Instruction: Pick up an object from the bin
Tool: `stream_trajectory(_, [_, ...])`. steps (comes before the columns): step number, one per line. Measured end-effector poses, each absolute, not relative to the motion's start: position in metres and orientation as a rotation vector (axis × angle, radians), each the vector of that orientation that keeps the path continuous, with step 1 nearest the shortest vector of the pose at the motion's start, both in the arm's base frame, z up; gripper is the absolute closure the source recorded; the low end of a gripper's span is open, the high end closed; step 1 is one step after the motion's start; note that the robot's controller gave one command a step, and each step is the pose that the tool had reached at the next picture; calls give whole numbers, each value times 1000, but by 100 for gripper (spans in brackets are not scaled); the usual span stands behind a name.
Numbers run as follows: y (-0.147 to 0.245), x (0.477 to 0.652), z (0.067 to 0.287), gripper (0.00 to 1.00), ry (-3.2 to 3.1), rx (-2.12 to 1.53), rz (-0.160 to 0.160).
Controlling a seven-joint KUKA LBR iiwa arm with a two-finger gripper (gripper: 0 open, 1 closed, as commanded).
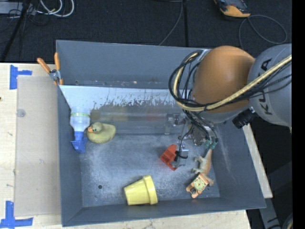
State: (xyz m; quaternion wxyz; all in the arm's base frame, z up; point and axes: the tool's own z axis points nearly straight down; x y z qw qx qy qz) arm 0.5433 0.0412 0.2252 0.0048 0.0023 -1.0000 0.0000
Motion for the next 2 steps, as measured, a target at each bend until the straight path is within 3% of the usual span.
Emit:
stream_trajectory(1, [41,545,230,0,-3140,5,-1])
stream_trajectory(2, [28,536,191,0,-3139,86,-1])
